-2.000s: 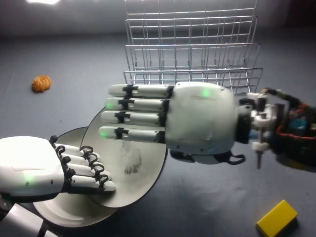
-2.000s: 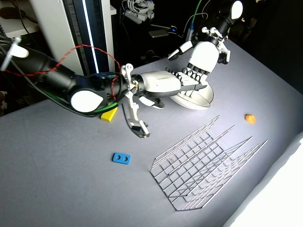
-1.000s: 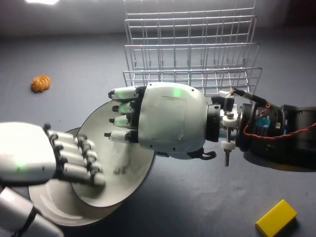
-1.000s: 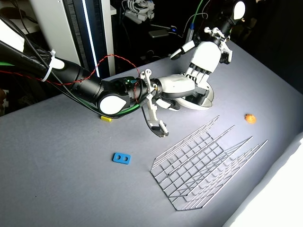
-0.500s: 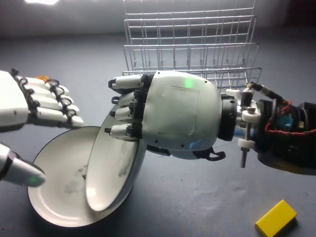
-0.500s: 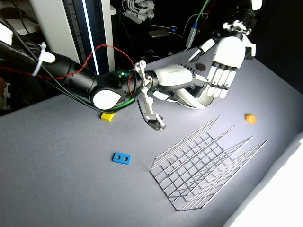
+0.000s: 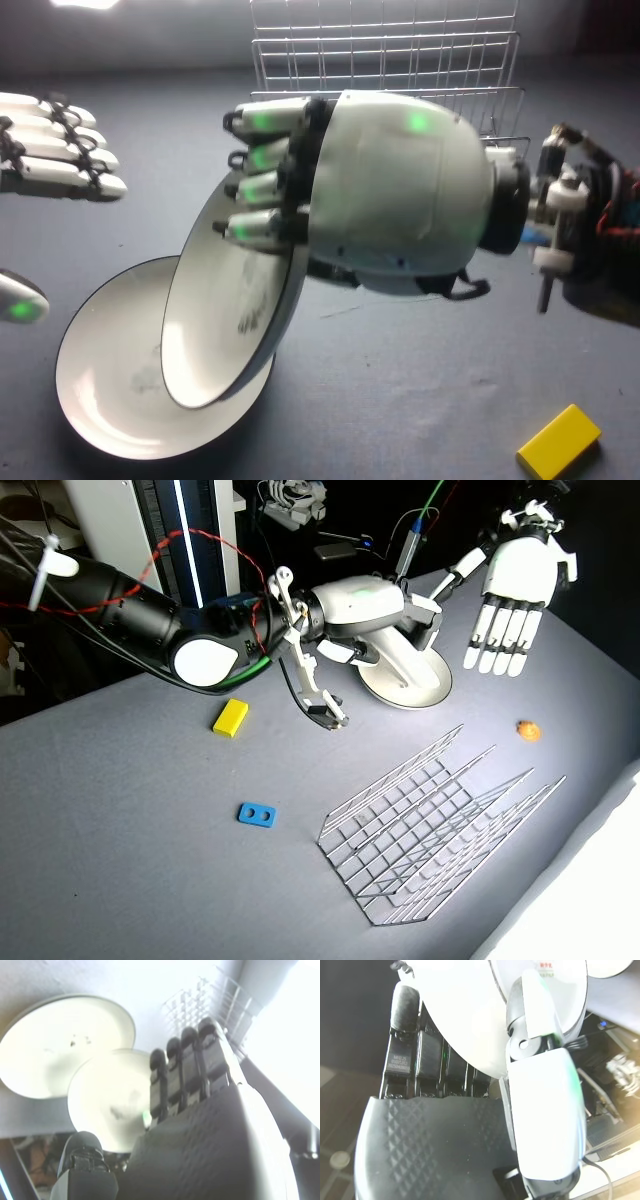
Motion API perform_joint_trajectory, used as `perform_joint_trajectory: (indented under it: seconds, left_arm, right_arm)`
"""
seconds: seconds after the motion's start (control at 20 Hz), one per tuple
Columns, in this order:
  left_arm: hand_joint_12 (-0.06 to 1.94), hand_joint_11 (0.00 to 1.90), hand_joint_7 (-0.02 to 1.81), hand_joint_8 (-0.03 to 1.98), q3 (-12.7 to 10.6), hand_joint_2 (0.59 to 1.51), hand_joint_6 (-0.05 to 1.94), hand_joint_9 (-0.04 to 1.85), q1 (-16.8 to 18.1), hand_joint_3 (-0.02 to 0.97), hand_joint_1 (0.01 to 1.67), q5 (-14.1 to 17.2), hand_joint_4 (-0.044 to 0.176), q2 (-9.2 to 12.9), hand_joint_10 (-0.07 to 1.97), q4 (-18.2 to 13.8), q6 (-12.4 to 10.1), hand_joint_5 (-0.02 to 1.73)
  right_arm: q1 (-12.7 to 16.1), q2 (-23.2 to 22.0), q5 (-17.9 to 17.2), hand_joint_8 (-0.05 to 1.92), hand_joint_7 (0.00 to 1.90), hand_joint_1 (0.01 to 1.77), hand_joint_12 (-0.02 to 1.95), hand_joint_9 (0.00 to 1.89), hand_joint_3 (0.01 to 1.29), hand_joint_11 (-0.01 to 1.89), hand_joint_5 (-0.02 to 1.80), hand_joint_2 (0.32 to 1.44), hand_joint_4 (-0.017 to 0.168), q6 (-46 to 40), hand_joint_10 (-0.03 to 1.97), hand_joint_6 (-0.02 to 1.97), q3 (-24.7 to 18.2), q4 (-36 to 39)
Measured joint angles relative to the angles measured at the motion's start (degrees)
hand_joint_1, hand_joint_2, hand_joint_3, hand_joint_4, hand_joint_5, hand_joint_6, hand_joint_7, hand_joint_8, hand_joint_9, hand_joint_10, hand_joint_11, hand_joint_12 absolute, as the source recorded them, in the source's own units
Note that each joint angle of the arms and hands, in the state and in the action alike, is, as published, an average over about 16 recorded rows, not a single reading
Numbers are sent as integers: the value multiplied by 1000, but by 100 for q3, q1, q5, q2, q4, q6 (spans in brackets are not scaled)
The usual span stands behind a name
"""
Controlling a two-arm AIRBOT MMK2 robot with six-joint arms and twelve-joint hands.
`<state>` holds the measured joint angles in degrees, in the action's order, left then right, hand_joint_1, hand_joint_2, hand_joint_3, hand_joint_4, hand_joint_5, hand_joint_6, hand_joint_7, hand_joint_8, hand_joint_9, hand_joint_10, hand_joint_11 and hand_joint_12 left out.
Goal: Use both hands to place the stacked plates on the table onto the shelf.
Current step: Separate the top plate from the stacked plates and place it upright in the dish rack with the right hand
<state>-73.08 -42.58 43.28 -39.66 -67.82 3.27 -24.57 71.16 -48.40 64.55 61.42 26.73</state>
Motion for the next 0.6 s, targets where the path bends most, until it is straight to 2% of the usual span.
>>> perform_joint_trajectory:
  seconds: [0.3,0.6]
  left_arm:
    - [15,142,226,0,-61,1035,20,191,146,20,16,53,2,125,12,-115,3,262]
    - [15,157,240,1,-124,1046,21,203,228,20,16,47,2,185,13,-219,3,270]
  right_arm:
    - [439,-410,219,1040,929,1142,1636,888,12,488,824,1066,20,-938,747,1219,-75,4]
    - [961,-679,731,1075,920,1143,1639,883,12,481,809,1066,21,-2484,757,1241,155,99]
